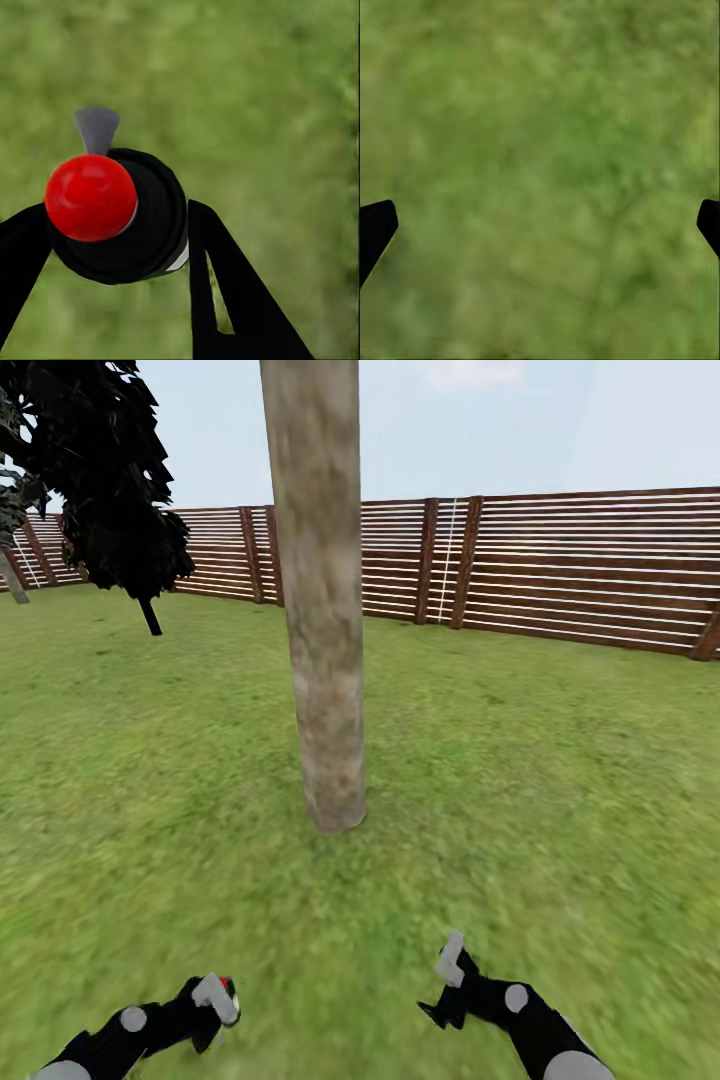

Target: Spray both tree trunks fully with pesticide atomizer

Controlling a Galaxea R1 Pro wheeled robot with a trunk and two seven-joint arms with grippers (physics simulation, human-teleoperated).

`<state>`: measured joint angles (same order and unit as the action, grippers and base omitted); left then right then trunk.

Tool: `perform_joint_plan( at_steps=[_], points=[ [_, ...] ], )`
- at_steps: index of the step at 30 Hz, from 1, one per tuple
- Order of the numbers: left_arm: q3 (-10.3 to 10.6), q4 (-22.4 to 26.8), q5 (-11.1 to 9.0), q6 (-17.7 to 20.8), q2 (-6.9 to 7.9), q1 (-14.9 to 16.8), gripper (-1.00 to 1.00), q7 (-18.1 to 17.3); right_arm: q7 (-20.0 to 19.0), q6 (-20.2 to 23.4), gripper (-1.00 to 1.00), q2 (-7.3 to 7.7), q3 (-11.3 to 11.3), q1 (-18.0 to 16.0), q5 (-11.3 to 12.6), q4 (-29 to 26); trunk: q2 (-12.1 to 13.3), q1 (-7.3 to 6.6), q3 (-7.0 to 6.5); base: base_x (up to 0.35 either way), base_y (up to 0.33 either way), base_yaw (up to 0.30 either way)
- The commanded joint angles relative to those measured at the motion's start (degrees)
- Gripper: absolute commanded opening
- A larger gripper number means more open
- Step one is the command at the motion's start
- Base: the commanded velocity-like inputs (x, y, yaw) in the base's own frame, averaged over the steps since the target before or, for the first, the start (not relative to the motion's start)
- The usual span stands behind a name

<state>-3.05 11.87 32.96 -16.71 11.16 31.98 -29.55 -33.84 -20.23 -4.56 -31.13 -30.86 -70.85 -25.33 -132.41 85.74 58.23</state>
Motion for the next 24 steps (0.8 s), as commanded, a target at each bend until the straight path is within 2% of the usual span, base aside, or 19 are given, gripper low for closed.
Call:
perform_joint_plan(
  at_steps=[1,2,3,4,8,10,11,14,18,21,22,24],
  points=[
    [0.52,0.31,2.64,1.84,0.10,2.17,-1.00,-9.93,-6.92,0.29,1.00,-0.28,1.04,-1.08,-2.62,-0.49,0.00,0.00,0.02,0.000,0.000,0.000],
    [1.13,0.40,4.65,2.40,0.04,3.57,-1.00,-14.31,-10.04,0.37,1.00,-0.44,1.60,-1.46,-3.42,-0.67,0.00,0.00,0.02,0.000,0.000,0.000],
    [1.89,0.43,10.01,3.05,-0.41,5.20,-1.00,-19.81,-13.14,0.44,1.00,-0.66,2.14,-2.35,-4.10,-0.72,0.00,0.00,0.02,0.000,0.000,0.000],
    [2.01,0.44,11.25,3.17,-0.25,5.38,-1.00,-22.23,-13.49,0.45,1.00,-0.75,2.19,-2.54,-4.17,-0.54,0.00,0.00,0.02,0.000,0.000,0.000],
    [2.07,0.52,11.89,3.26,-0.07,6.28,-1.00,-28.41,-13.67,0.45,1.00,-2.36,2.23,-2.66,-4.20,-0.55,0.00,0.00,0.02,0.000,0.000,0.000],
    [2.08,0.52,11.93,3.26,-0.37,6.51,-1.00,-29.71,-13.70,0.45,1.00,-3.03,2.29,-2.65,-4.21,-0.55,0.00,0.00,0.02,0.000,0.000,0.000],
    [2.07,0.53,11.94,3.26,-0.69,6.62,-1.00,-30.42,-13.71,0.45,-1.00,-3.92,2.40,-2.66,-4.21,-0.48,0.00,0.00,0.02,0.000,0.000,0.000],
    [2.07,0.50,12.39,3.18,-1.19,6.60,-1.00,-30.91,-13.74,0.45,-1.00,-5.36,2.62,-2.69,-4.21,-0.35,0.00,0.00,0.02,0.000,0.000,0.000],
    [2.00,0.44,15.48,3.25,-3.07,6.42,-1.00,-30.80,-13.80,0.44,-1.00,-5.44,2.86,-2.71,-4.26,-0.33,0.00,0.00,0.02,0.000,0.000,0.000],
    [2.04,0.44,18.03,3.33,-5.20,6.28,-1.00,-30.63,-13.73,0.45,-1.00,-5.44,8.33,-2.71,-4.21,-0.38,0.00,0.00,0.02,0.000,0.000,0.000],
    [2.03,0.44,18.80,3.34,-5.72,6.27,-1.00,-30.59,-13.71,0.45,-1.00,-5.44,9.57,-2.71,-4.21,-0.40,0.00,0.00,0.02,0.000,0.000,0.000],
    [2.01,0.44,19.72,3.36,-6.63,6.32,-1.00,-30.53,-13.71,0.45,-1.00,-5.44,10.57,-2.71,-4.15,-0.46,0.00,0.00,0.02,0.000,0.000,0.000]
  ],
)
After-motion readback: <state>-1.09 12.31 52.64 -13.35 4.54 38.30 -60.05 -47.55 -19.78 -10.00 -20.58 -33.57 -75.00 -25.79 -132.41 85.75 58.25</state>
